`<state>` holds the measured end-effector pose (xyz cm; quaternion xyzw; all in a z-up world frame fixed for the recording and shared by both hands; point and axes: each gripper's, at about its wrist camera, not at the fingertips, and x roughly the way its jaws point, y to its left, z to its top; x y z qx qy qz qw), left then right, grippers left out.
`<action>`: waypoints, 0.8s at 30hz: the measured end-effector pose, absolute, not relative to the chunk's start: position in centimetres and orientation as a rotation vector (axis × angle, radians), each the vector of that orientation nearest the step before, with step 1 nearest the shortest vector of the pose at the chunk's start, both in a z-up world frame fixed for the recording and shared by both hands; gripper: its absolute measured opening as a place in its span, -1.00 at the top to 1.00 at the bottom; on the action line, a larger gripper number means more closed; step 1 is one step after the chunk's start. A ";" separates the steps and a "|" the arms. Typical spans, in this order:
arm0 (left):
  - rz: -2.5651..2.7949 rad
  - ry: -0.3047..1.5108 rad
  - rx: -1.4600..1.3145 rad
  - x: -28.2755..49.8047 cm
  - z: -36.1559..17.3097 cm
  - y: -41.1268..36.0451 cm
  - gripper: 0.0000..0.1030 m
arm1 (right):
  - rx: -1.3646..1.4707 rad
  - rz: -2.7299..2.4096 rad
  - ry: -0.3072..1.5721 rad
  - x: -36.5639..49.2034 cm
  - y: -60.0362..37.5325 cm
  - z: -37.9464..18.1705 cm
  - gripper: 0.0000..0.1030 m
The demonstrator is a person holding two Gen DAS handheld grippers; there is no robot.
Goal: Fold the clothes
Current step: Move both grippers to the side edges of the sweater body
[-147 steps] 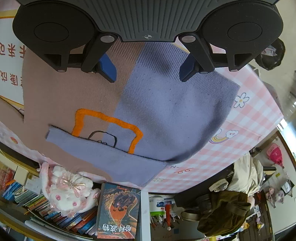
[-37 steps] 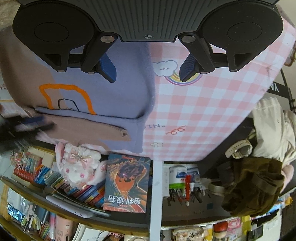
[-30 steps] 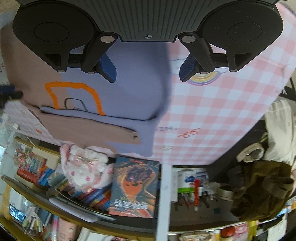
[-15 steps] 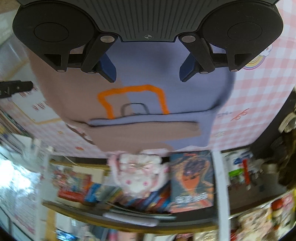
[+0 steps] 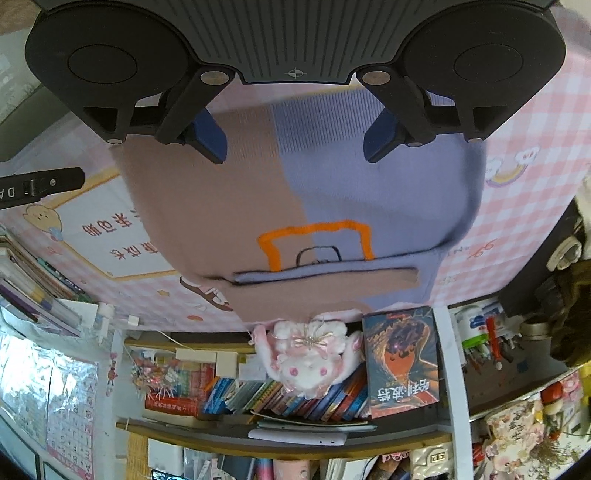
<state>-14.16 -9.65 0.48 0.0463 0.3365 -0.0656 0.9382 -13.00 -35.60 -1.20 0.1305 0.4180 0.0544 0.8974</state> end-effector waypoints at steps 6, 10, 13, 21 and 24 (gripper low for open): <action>-0.081 0.697 0.063 -15.8 0.5 -9.4 -0.64 | 0.294 0.112 0.881 -14.8 -36.9 -1.6 -0.23; 0.007 0.691 0.005 -15.7 1.0 -7.3 -0.64 | 0.303 0.117 0.870 -15.1 -37.2 -1.4 -0.23; 0.071 0.695 -0.044 -15.4 1.2 -5.2 -0.64 | 0.329 0.114 0.862 -14.8 -37.3 -1.4 -0.23; 0.190 0.727 -0.175 -14.1 0.5 -0.2 -0.64 | 0.372 0.108 0.871 -12.7 -36.3 -1.6 -0.24; 0.219 0.747 -0.211 -13.3 0.1 1.3 -0.64 | 0.381 0.095 0.882 -12.0 -35.7 -1.8 -0.24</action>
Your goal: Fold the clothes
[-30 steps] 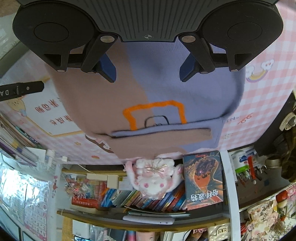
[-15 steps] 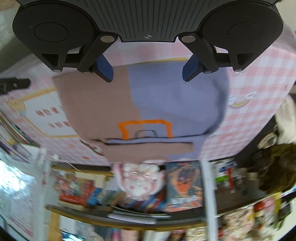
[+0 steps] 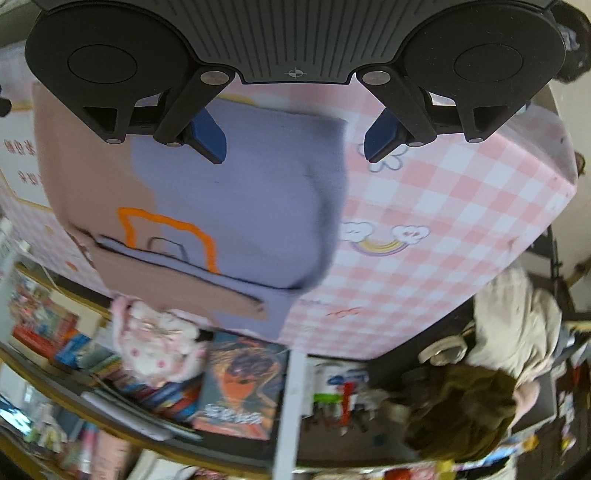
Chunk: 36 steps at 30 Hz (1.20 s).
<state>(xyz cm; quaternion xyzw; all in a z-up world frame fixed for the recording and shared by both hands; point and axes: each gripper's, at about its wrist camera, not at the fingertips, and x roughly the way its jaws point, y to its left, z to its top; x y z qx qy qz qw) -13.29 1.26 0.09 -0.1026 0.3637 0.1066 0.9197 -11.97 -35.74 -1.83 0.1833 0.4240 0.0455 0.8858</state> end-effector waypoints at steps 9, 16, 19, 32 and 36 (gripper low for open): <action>0.207 0.784 -0.236 -11.2 -0.5 3.7 -0.63 | 0.472 0.008 0.906 -10.2 -35.4 -2.8 -0.24; 0.148 0.797 -0.309 -10.0 -0.8 5.8 -0.57 | 0.533 -0.027 0.922 -9.3 -34.8 -3.5 -0.24; 0.129 0.807 -0.332 -9.4 -1.1 6.5 -0.38 | 0.532 -0.031 0.917 -9.0 -34.2 -3.5 -0.23; 0.052 0.830 -0.473 -7.5 -2.4 8.7 0.93 | 0.539 -0.015 0.924 -6.8 -31.7 -3.9 0.77; -0.090 0.715 -0.455 -8.0 -0.4 7.9 0.91 | 0.644 0.131 0.843 -7.2 -31.6 -2.4 0.79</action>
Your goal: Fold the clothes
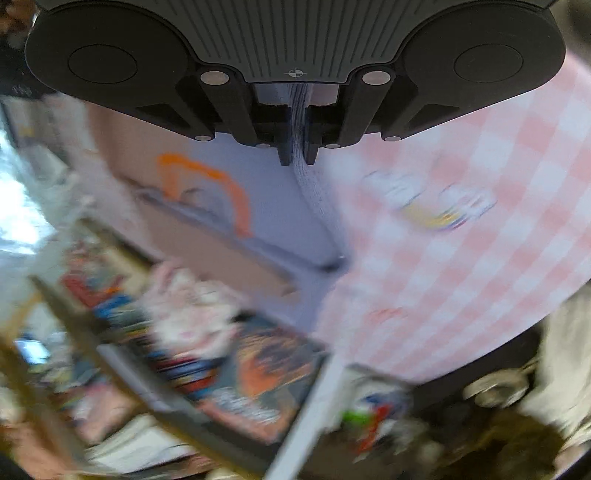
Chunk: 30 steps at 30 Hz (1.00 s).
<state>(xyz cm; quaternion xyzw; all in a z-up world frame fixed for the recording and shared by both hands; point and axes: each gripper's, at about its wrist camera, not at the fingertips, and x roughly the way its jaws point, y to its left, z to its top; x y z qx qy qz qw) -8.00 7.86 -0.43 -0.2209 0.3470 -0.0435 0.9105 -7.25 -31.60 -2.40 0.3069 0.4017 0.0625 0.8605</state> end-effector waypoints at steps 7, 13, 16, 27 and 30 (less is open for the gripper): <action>-0.054 0.803 -0.568 -8.0 -2.5 9.5 0.84 | 0.679 0.119 0.895 -7.1 -32.0 -3.2 0.71; -0.025 0.865 -0.680 -8.2 -4.4 11.1 0.50 | 0.724 0.114 0.964 -7.6 -32.3 -4.7 0.55; -0.037 0.846 -0.732 -8.3 -4.9 11.5 0.56 | 0.722 0.131 0.982 -7.5 -32.0 -4.9 0.55; -0.015 0.834 -0.784 -9.6 -4.2 11.0 0.93 | 0.811 0.116 0.950 -9.1 -34.7 -4.8 0.81; -0.024 0.830 -0.819 -10.7 -3.8 10.5 0.93 | 0.814 0.132 0.942 -9.9 -35.5 -4.2 0.81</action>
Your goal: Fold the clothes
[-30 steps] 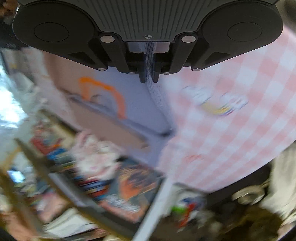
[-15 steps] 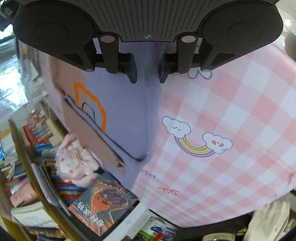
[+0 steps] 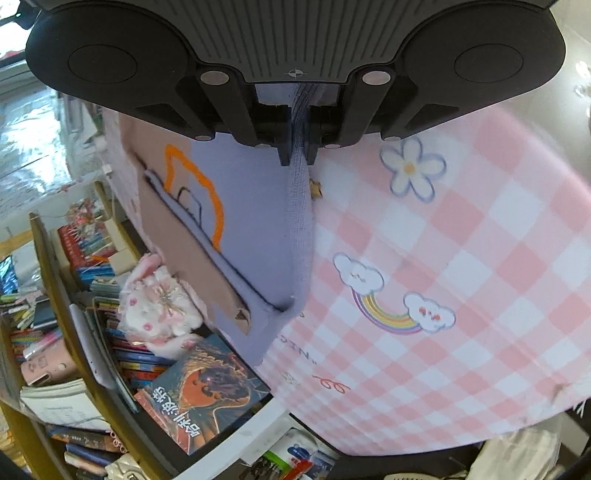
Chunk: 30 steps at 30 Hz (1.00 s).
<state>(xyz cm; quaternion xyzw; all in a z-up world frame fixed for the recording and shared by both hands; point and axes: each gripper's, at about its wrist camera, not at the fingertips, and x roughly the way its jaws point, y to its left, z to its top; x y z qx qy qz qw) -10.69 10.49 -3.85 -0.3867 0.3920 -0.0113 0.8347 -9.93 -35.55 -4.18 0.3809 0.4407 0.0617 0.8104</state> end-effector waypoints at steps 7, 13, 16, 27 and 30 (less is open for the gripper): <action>-0.003 0.842 -0.875 -14.7 -3.4 9.2 0.93 | 0.824 0.163 0.974 -12.4 -37.6 -3.4 0.81; 0.026 0.868 -0.885 -18.2 -3.6 8.3 0.93 | 0.839 0.169 1.012 -15.1 -39.7 -3.9 0.81; 0.039 0.879 -0.889 -19.8 -3.8 7.9 0.93 | 0.827 0.171 1.036 -16.5 -40.6 -4.0 0.81; 0.046 0.940 -0.895 -22.0 -4.4 7.1 0.93 | 0.839 0.208 1.130 -19.1 -42.6 -4.6 0.81; 0.004 0.887 -0.949 -21.5 -3.6 7.5 0.93 | 0.894 0.230 1.112 -18.8 -43.2 -4.3 0.81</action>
